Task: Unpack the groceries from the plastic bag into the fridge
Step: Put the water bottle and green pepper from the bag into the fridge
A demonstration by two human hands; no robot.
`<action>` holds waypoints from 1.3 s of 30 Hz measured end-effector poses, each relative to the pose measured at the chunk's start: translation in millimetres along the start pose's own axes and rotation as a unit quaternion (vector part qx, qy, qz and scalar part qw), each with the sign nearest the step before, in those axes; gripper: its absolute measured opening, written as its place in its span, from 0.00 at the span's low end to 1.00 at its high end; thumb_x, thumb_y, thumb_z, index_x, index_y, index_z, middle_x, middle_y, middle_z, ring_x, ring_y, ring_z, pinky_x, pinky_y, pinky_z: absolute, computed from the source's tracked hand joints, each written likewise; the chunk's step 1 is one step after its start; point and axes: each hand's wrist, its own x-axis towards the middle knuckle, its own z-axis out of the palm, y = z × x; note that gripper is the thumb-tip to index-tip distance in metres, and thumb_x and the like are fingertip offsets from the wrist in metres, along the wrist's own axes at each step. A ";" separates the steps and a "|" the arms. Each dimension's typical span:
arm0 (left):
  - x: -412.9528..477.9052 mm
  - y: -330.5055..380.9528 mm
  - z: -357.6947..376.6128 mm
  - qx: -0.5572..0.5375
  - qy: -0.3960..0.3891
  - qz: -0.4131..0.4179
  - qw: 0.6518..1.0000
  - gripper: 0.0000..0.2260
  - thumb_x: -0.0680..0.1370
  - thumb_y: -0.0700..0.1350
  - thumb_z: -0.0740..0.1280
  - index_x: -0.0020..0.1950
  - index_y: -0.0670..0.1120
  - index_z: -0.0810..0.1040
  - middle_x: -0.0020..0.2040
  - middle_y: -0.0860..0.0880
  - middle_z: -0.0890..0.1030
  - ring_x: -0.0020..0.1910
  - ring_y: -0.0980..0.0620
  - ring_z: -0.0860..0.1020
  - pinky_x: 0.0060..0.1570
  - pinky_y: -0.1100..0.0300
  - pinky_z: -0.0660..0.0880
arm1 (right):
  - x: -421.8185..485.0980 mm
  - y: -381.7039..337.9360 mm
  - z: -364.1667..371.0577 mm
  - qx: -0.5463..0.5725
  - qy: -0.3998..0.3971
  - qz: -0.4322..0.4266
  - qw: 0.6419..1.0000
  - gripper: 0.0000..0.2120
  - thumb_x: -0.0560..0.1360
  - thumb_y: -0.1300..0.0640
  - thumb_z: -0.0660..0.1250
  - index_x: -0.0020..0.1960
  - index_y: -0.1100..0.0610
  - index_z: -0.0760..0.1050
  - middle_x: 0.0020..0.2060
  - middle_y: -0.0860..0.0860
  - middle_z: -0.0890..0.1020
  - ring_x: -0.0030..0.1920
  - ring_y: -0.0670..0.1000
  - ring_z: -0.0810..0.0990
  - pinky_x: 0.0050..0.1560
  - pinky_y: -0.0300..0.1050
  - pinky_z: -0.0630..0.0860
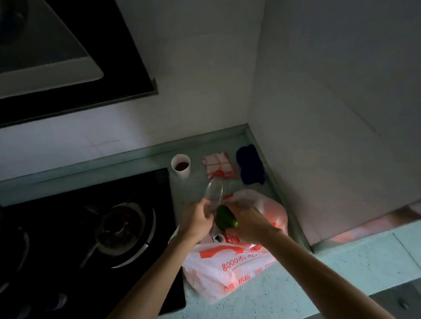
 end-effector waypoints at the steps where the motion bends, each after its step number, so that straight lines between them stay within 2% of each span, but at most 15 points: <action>1: 6.8 -0.2 4.4 0.008 -0.011 -0.008 1.000 0.10 0.77 0.40 0.69 0.57 0.45 0.78 0.49 0.49 0.83 0.45 0.52 0.81 0.43 0.61 0.80 | 1.9 6.9 1.0 -0.011 0.003 -0.010 1.000 0.33 0.70 0.51 0.73 0.71 0.49 0.62 0.64 0.53 0.74 0.63 0.54 0.74 0.64 0.47 0.74; 4: 31.1 -3.9 17.6 0.041 -0.022 -0.030 0.998 0.17 0.76 0.46 0.71 0.64 0.45 0.75 0.54 0.46 0.83 0.49 0.48 0.82 0.44 0.58 0.79 | 5.8 25.9 2.2 -0.047 0.015 -0.035 0.998 0.41 0.65 0.41 0.74 0.72 0.44 0.59 0.68 0.51 0.67 0.69 0.54 0.64 0.70 0.52 0.67; 6: 42.9 -5.3 23.9 0.088 -0.023 -0.044 0.995 0.22 0.76 0.48 0.71 0.67 0.46 0.71 0.57 0.44 0.81 0.52 0.45 0.81 0.41 0.59 0.74 | 6.3 34.3 2.3 -0.048 0.028 -0.047 0.997 0.41 0.63 0.37 0.73 0.71 0.42 0.59 0.68 0.49 0.66 0.69 0.53 0.62 0.70 0.53 0.66; 9: 50.8 -9.0 36.4 0.107 -0.056 -0.090 0.989 0.32 0.78 0.47 0.69 0.77 0.46 0.56 0.62 0.42 0.77 0.57 0.44 0.79 0.42 0.59 0.74 | 6.8 40.6 2.9 -0.039 0.039 -0.056 0.997 0.42 0.61 0.38 0.74 0.70 0.44 0.61 0.67 0.48 0.66 0.68 0.51 0.63 0.70 0.52 0.66; 11: 54.3 -13.6 43.8 0.111 -0.066 -0.114 0.985 0.38 0.78 0.45 0.68 0.80 0.47 0.47 0.63 0.41 0.76 0.55 0.46 0.80 0.39 0.61 0.74 | 6.8 42.4 2.9 -0.005 0.038 -0.054 0.998 0.42 0.60 0.39 0.76 0.69 0.45 0.61 0.67 0.46 0.67 0.67 0.49 0.64 0.71 0.49 0.66; 12: 57.4 -16.7 46.6 0.109 -0.063 -0.119 0.985 0.39 0.78 0.44 0.69 0.80 0.47 0.46 0.62 0.42 0.77 0.53 0.48 0.80 0.36 0.62 0.73 | 7.1 44.2 3.5 0.010 0.041 -0.053 0.998 0.42 0.60 0.40 0.76 0.68 0.45 0.61 0.66 0.45 0.68 0.67 0.48 0.65 0.70 0.48 0.68; 15: 64.2 -20.3 46.7 0.073 -0.053 -0.126 0.988 0.32 0.77 0.45 0.70 0.76 0.48 0.57 0.59 0.46 0.78 0.44 0.56 0.75 0.32 0.66 0.68 | 7.6 47.7 2.2 0.041 0.032 -0.033 0.998 0.43 0.58 0.41 0.77 0.67 0.44 0.59 0.65 0.46 0.69 0.63 0.47 0.69 0.62 0.43 0.74; 18: 63.0 -21.5 43.7 0.030 -0.054 -0.116 0.991 0.27 0.75 0.47 0.72 0.71 0.49 0.66 0.58 0.49 0.79 0.46 0.56 0.73 0.35 0.67 0.66 | 8.9 49.9 -0.2 0.063 0.021 -0.015 0.998 0.41 0.59 0.41 0.77 0.66 0.42 0.60 0.62 0.45 0.71 0.60 0.47 0.73 0.58 0.39 0.76; 20: 58.5 -18.7 40.4 -0.010 -0.047 -0.109 0.993 0.25 0.73 0.46 0.74 0.68 0.49 0.69 0.55 0.51 0.79 0.47 0.56 0.74 0.39 0.66 0.69 | 8.4 49.7 -6.7 0.080 0.016 0.000 0.997 0.41 0.61 0.43 0.78 0.67 0.42 0.60 0.61 0.43 0.72 0.59 0.45 0.73 0.55 0.34 0.73; 23: 50.8 -14.3 32.3 -0.093 -0.019 -0.101 0.990 0.26 0.70 0.40 0.77 0.62 0.53 0.69 0.48 0.55 0.79 0.42 0.59 0.79 0.34 0.65 0.77 | 4.4 46.3 -22.1 0.093 0.041 0.021 0.995 0.41 0.62 0.42 0.78 0.69 0.43 0.61 0.62 0.41 0.71 0.58 0.41 0.69 0.54 0.31 0.66; 25: 47.4 -10.9 23.1 -0.135 0.015 -0.072 0.988 0.31 0.67 0.35 0.77 0.65 0.51 0.68 0.51 0.53 0.80 0.44 0.58 0.81 0.38 0.63 0.80 | -0.9 41.6 -31.7 0.110 0.067 0.045 0.991 0.40 0.61 0.41 0.78 0.67 0.42 0.63 0.57 0.39 0.72 0.56 0.41 0.70 0.49 0.28 0.66; 29: 25.7 12.1 -3.8 -0.184 0.081 0.010 0.980 0.36 0.64 0.38 0.80 0.67 0.51 0.69 0.54 0.56 0.81 0.50 0.61 0.81 0.48 0.66 0.78 | -20.2 28.0 -46.9 0.198 0.102 0.069 0.972 0.34 0.61 0.38 0.77 0.61 0.41 0.65 0.55 0.43 0.75 0.54 0.48 0.76 0.53 0.44 0.79; 33: -16.8 39.4 -30.9 -0.246 0.124 0.080 0.958 0.31 0.64 0.35 0.80 0.61 0.52 0.73 0.48 0.59 0.82 0.45 0.69 0.80 0.44 0.75 0.74 | -57.5 5.8 -56.3 0.287 0.157 0.067 0.943 0.31 0.65 0.38 0.75 0.62 0.47 0.69 0.52 0.45 0.79 0.50 0.46 0.79 0.46 0.39 0.80; 36: -52.7 47.7 -45.7 -0.316 0.106 0.103 0.937 0.25 0.66 0.35 0.79 0.59 0.49 0.78 0.48 0.53 0.85 0.47 0.60 0.84 0.45 0.70 0.77 | -90.1 -10.9 -58.4 0.378 0.197 0.052 0.903 0.33 0.66 0.41 0.76 0.67 0.48 0.70 0.53 0.45 0.80 0.51 0.44 0.80 0.43 0.37 0.80; 39: -104.6 50.7 -63.3 -0.385 0.078 0.112 0.913 0.22 0.68 0.39 0.79 0.60 0.47 0.79 0.50 0.50 0.86 0.50 0.51 0.84 0.50 0.60 0.79 | -132.3 -35.3 -53.4 0.464 0.230 0.015 0.855 0.33 0.66 0.46 0.76 0.69 0.46 0.70 0.55 0.49 0.81 0.54 0.50 0.81 0.47 0.45 0.82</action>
